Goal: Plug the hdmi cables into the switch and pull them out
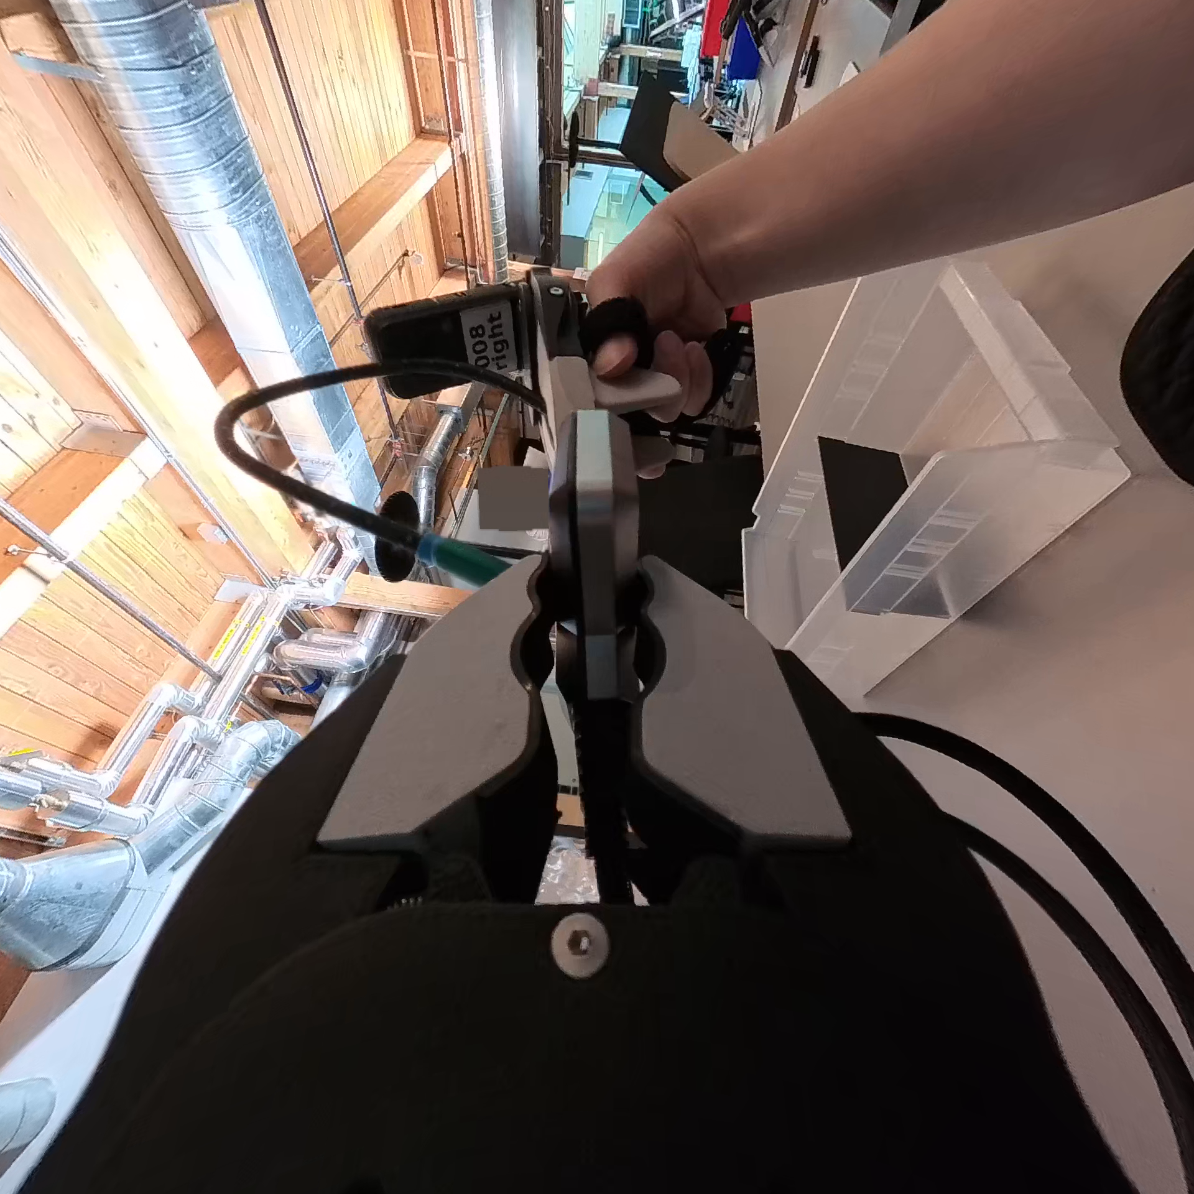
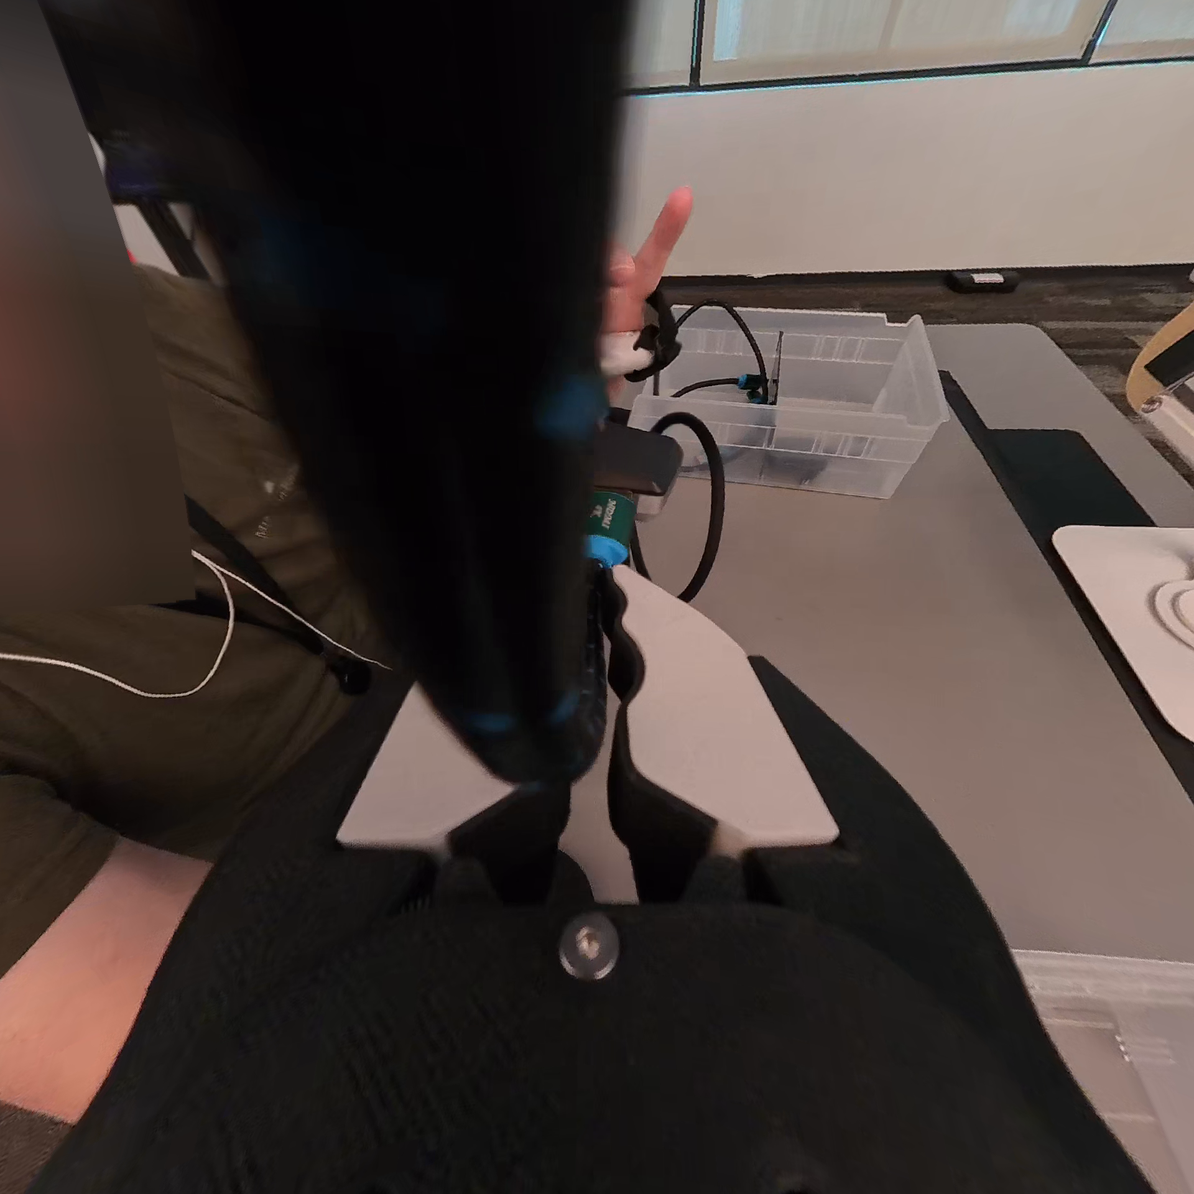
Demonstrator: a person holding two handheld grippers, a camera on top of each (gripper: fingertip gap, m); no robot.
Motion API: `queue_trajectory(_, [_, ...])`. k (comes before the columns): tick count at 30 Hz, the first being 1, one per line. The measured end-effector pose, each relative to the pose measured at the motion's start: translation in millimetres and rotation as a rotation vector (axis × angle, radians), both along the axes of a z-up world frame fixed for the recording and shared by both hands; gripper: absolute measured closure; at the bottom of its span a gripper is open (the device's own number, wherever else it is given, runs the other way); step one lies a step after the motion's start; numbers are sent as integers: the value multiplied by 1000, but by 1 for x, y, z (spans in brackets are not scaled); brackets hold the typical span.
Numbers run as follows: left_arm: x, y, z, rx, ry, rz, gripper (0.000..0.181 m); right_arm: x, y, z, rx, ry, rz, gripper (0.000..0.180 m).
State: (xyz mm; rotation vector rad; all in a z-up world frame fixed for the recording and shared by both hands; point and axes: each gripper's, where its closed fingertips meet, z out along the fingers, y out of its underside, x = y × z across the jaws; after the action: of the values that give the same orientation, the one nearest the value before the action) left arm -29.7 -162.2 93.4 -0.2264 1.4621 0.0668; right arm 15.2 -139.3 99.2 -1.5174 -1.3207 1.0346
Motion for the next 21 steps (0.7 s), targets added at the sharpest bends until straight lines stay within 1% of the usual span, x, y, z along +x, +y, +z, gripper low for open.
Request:
queue_trajectory(2, [-1,5,-2,2,22,17,160,0,3,-2,25,-32,-29,180])
queue_trajectory(4, [-3,15,-2,47,35,73,160,-1,6,1,43,-43,-68,180])
queue_trajectory(5, [-3,18,-2,77,45,84,159,0,7,1,54,-51,-79,174])
queue_trajectory(6, [-3,19,-2,83,57,83,159,1,6,1,64,-59,-85,173])
queue_trajectory(10, [-2,18,5,-49,54,108,159,3,0,8,95,-38,-86,174])
queue_trajectory(14, [-2,25,3,-59,70,162,159,2,1,9,131,-68,-121,173])
queue_trajectory(21, [-1,22,2,-105,64,136,160,2,-1,9,98,-34,-80,174])
